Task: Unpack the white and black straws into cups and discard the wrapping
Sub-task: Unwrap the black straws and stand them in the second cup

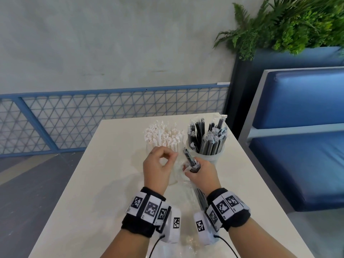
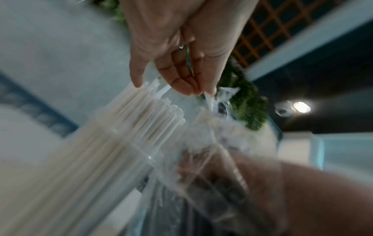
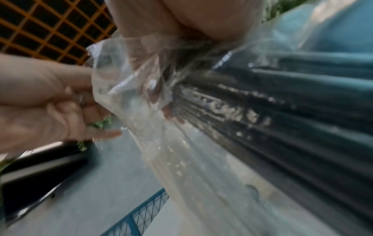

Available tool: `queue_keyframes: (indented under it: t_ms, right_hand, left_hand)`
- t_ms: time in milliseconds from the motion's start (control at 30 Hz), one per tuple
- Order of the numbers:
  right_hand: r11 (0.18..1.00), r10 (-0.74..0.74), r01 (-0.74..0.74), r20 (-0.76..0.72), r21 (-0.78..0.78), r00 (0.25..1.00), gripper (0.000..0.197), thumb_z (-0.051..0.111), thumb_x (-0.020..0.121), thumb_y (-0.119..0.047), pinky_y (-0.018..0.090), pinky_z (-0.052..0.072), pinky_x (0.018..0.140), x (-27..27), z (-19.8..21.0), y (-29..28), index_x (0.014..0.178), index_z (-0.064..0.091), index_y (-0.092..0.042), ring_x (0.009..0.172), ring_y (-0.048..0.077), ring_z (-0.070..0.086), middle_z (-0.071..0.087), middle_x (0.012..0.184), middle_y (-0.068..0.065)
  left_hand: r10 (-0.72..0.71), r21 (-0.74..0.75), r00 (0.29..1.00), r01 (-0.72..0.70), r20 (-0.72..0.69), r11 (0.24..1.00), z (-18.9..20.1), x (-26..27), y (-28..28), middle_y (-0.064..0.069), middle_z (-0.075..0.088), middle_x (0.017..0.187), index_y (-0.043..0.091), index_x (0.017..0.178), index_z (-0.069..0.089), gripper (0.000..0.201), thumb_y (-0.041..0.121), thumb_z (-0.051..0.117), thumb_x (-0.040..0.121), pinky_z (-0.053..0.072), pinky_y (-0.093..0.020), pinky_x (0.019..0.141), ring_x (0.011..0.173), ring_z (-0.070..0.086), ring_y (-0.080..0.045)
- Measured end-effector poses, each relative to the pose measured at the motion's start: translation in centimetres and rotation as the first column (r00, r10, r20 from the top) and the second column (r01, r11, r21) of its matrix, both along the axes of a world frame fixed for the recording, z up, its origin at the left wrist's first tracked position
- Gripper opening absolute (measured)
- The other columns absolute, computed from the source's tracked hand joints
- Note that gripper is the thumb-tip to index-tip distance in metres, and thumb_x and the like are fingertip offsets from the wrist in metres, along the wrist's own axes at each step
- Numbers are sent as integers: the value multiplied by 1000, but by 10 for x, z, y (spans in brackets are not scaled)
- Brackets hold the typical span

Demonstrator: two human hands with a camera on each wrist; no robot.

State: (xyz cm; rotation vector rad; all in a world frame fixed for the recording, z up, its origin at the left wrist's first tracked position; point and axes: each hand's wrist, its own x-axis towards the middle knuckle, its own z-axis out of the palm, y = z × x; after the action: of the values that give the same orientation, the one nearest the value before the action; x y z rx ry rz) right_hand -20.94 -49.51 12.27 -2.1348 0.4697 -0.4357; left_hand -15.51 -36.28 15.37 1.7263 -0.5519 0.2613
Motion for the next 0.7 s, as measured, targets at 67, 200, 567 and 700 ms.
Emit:
queue_keyframes:
  t_ms: [67, 200, 567, 700]
  right_hand:
    - [999, 9, -10, 7, 43, 1000, 21, 69, 73, -11, 6, 39, 52, 0, 1, -1, 69, 60, -29, 56, 3, 53, 60, 60, -11]
    - [994, 46, -47, 9, 97, 999, 31, 72, 73, -11, 4, 40, 53, -1, 4, -2, 62, 55, -34, 52, -6, 55, 58, 57, -15]
    - [862, 315, -311, 59, 399, 947, 15, 75, 73, -3, 21, 55, 67, -13, 8, -22, 82, 66, -13, 69, 10, 62, 68, 74, -3]
    - [785, 379, -396, 136, 476, 915, 25, 81, 62, -13, 24, 54, 72, -18, 12, -32, 82, 67, -11, 77, 13, 67, 71, 79, 1]
  left_hand:
    - [-11, -143, 975, -21, -221, 990, -1, 3, 0, 9, 59, 64, 18, 64, 61, 21, 6, 72, 77, 45, -17, 70, 62, 53, -2]
    - [-101, -258, 924, 3, -368, 966, 0, 9, -1, 8, 57, 57, 10, 63, 60, 20, 0, 69, 78, 47, -13, 65, 55, 53, -4]
    - [-95, -269, 910, -19, -404, 963, -7, 16, 8, 7, 57, 51, 11, 61, 63, 20, 0, 69, 77, 48, -11, 69, 56, 54, -5]
    - [-98, -274, 903, -22, -418, 962, -5, 23, 21, 0, 56, 56, 9, 63, 61, 19, 1, 67, 80, 47, -18, 75, 58, 56, -5]
